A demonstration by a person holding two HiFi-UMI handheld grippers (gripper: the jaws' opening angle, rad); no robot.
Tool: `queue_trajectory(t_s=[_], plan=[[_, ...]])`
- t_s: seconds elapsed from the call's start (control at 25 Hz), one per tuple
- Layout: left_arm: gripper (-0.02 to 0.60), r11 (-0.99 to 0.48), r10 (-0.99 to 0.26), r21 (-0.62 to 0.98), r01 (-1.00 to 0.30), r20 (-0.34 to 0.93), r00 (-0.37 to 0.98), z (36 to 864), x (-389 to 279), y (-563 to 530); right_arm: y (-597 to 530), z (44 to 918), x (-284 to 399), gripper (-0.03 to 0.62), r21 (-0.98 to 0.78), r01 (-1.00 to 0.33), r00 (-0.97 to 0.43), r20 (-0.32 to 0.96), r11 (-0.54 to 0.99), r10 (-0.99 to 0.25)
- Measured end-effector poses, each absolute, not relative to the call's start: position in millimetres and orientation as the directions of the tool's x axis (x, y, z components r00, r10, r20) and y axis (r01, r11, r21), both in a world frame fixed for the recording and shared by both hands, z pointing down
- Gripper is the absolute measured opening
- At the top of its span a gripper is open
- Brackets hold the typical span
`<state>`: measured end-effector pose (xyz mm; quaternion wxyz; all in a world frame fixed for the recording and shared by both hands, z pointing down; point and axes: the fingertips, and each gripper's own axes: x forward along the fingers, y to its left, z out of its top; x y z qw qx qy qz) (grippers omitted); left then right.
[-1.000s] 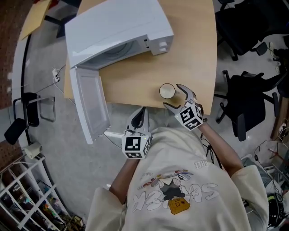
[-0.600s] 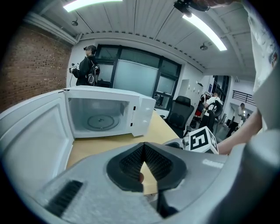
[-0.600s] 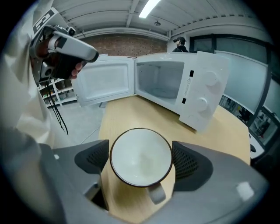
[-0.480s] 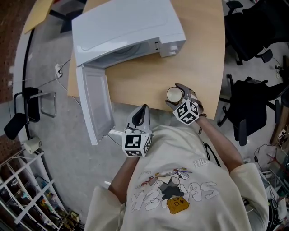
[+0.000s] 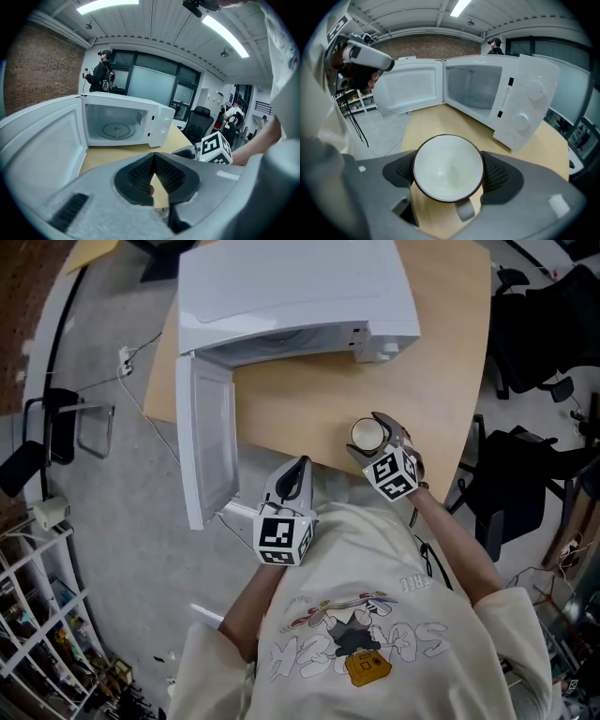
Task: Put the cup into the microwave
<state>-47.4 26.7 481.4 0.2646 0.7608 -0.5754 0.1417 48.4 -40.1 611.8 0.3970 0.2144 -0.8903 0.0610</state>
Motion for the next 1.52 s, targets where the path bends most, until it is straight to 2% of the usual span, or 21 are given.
queue_trajectory(t_s=[0.32,0.64,0.84,1.52], plan=[[0.005,-0.139,-0.827,0.219,-0.966,0.511,0.235,474.9,-74.0,32.6,-105.5,568.1,-45.6,0.41,0.067,-0.421,-0.67,0.649,0.905,-0.36],[0.005,-0.106,-0.849,0.186,-0.977,0.494,0.186,457.9,-115.5,27.8,-175.7,549.1,-124.3,0.41,0.071,-0.508,-0.681,0.577,0.858,-0.451],[0.005,-0.094,-0.849,0.179,-0.979,0.499,0.173,456.4,-140.3,26.8,-208.4,540.9,-147.0,0.41,0.055,-0.582,-0.664,0.543,0.811,-0.514],[0.005,-0.14,-0.83,0.181,-0.973,0.514,0.215,460.9,-159.8,17.7,-250.9,549.2,-176.8,0.411,0.095,-0.645,-0.622,0.512,0.759,-0.593]])
